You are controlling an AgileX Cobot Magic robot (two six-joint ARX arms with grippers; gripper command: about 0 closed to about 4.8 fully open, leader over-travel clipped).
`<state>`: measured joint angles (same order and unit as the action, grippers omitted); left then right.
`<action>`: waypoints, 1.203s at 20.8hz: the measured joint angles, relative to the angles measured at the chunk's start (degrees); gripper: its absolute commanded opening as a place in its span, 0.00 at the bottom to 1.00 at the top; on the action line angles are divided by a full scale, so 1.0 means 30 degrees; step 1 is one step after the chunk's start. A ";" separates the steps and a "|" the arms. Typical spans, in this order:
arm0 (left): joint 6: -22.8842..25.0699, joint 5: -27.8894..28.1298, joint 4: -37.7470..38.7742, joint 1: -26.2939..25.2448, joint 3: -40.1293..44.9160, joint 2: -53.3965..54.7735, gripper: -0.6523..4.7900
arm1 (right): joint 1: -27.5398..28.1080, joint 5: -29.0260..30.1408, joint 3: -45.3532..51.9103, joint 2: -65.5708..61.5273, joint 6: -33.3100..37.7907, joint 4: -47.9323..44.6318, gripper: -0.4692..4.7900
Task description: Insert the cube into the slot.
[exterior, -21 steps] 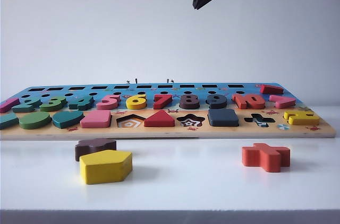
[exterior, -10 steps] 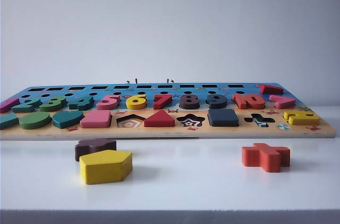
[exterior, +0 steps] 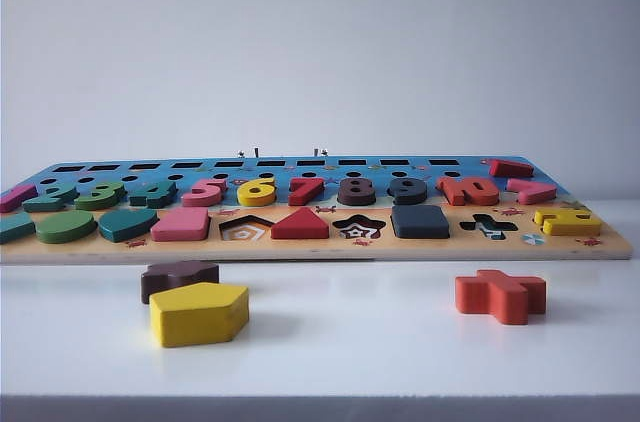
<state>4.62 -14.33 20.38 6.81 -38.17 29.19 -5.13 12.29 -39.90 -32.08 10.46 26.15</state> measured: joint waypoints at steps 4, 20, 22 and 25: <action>-0.0197 0.1173 0.0000 -0.1443 0.0000 -0.0736 0.15 | 0.2259 0.0889 0.0816 0.2754 -0.0503 -0.0015 0.08; -0.0882 0.5763 -0.1290 -0.1923 0.6368 -0.6994 0.15 | 0.5158 -0.0554 0.5967 0.8947 -0.2157 0.0444 0.08; -0.0998 0.6200 -0.1596 -0.1931 0.7745 -0.7715 0.15 | 0.5304 -0.1770 0.6120 0.9522 -0.1435 0.0430 0.09; -0.0991 0.6426 -0.1858 -0.1931 0.9683 -0.8633 0.15 | 0.5697 -0.2572 0.6346 1.0426 0.0415 -0.0146 0.08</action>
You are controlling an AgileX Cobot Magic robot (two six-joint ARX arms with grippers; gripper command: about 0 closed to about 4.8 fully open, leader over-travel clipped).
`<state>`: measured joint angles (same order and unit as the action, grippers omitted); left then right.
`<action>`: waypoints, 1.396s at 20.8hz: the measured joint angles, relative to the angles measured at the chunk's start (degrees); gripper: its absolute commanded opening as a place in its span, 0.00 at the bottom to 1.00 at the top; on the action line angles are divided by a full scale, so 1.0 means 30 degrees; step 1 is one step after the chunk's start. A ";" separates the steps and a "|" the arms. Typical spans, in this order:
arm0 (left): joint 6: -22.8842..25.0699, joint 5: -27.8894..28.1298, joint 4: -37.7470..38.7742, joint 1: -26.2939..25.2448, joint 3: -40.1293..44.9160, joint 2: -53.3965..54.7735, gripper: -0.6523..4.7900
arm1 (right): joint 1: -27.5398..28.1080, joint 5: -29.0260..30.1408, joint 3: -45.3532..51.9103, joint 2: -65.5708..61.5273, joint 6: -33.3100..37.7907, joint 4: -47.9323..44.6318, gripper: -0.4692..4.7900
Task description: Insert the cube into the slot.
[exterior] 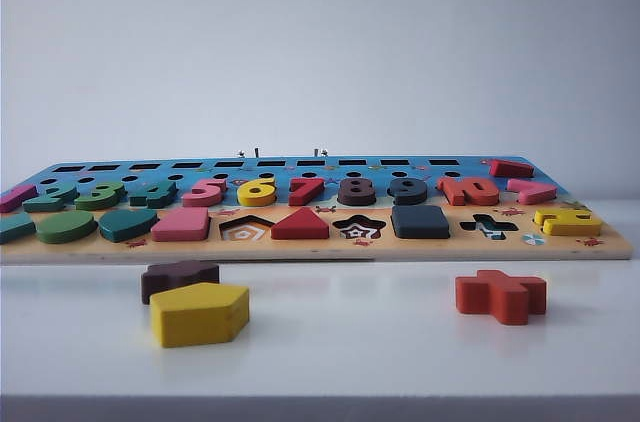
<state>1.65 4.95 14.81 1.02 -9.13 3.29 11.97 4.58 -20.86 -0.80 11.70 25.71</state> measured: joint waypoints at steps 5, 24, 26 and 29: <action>0.0000 0.0022 -0.0240 0.0007 0.0882 -0.0168 0.15 | 0.0000 0.2353 0.1974 0.0168 0.0350 -0.1872 0.08; 0.0015 -0.0131 -0.1290 0.0015 0.2739 -0.1122 0.15 | -0.0007 0.2273 0.6754 0.0189 0.0095 -0.5326 0.08; 0.0015 -0.0131 -0.1297 0.0015 0.2739 -0.1122 0.15 | -0.0022 0.2331 0.6768 0.0175 0.0095 -0.5399 0.08; 0.0015 -0.0131 -0.1297 0.0015 0.2739 -0.1122 0.15 | -0.0029 0.2841 0.6783 0.0175 0.0095 -0.5486 0.08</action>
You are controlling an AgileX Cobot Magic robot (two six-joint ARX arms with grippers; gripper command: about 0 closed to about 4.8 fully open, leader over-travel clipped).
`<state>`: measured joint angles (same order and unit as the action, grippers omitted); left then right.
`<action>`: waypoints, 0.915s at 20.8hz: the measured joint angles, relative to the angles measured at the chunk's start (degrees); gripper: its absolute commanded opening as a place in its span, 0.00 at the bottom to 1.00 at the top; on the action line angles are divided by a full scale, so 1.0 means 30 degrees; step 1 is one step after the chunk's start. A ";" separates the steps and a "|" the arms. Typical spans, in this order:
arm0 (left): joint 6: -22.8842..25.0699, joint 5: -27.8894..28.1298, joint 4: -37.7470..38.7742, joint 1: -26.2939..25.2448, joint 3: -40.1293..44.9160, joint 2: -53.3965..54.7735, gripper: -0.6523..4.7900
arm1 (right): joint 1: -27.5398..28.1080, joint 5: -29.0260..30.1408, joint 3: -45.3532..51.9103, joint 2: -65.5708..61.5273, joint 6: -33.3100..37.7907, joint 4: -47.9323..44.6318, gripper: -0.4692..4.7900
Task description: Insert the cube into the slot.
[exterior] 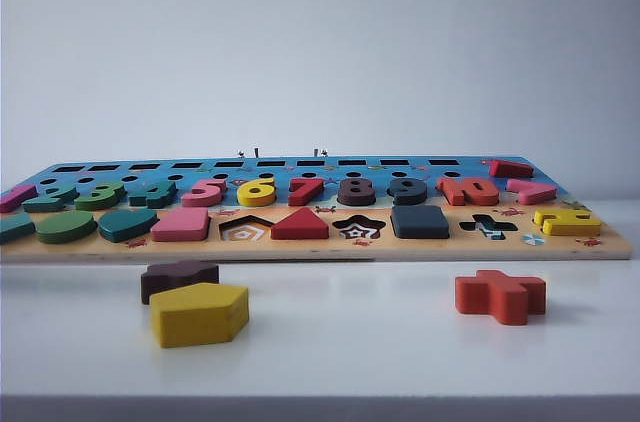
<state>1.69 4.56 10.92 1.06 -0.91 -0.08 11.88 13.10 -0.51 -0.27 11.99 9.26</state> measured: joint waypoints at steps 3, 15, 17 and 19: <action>0.0000 0.0000 0.0007 0.0000 0.0000 0.0000 0.15 | 0.0000 0.1173 0.0007 0.0000 0.0000 -0.0146 0.08; 0.0000 0.0000 -0.0007 0.0000 0.0000 0.0000 0.15 | -0.0015 -0.2754 0.0022 0.0000 -0.0313 0.0146 0.08; 0.0000 0.0000 -0.0007 0.0000 0.0000 0.0000 0.15 | -0.0015 -0.2754 0.0022 0.0000 -0.0321 0.0146 0.08; 0.0000 0.0000 -0.0007 0.0000 0.0000 0.0000 0.15 | -0.0015 -0.2754 0.0022 0.0000 -0.0379 0.0029 0.08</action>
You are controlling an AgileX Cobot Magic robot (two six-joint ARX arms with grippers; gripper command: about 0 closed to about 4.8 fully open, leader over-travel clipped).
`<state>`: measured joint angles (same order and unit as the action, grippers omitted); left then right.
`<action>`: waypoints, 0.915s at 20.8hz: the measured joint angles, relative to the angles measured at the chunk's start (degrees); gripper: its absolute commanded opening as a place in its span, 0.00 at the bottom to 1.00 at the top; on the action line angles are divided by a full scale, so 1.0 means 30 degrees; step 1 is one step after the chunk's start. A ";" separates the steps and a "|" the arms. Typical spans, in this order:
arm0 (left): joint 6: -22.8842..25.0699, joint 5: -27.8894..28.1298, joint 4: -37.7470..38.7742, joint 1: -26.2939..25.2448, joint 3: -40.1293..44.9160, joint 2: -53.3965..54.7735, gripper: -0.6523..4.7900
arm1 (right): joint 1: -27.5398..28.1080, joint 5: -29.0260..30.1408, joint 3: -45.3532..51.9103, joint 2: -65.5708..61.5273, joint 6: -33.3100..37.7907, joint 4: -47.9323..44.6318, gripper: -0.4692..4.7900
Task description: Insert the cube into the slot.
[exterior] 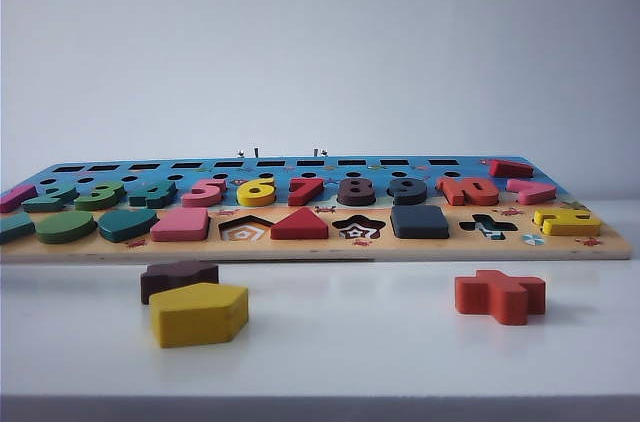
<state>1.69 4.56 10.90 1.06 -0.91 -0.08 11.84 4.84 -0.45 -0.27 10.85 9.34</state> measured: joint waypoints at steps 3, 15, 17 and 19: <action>0.0000 0.0000 0.0000 0.0000 0.0000 0.0000 0.15 | 0.0000 0.0160 0.0000 0.0007 -0.0619 -0.1814 0.08; 0.0000 0.0000 -0.0007 0.0000 0.0000 0.0000 0.15 | 0.0000 0.1231 0.0000 0.0007 -0.1129 -0.2412 0.09; 0.0000 0.0000 -0.0007 0.0000 0.0000 0.0000 0.15 | 0.0000 0.1224 0.0000 0.0007 -0.1122 -0.2412 0.09; 0.0000 0.0000 -0.0007 0.0000 0.0000 0.0000 0.15 | 0.0000 0.1231 0.0000 0.0007 -0.1122 -0.2412 0.09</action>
<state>1.69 4.56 10.87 1.06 -0.91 -0.08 11.84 8.54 -0.45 -0.25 7.49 2.11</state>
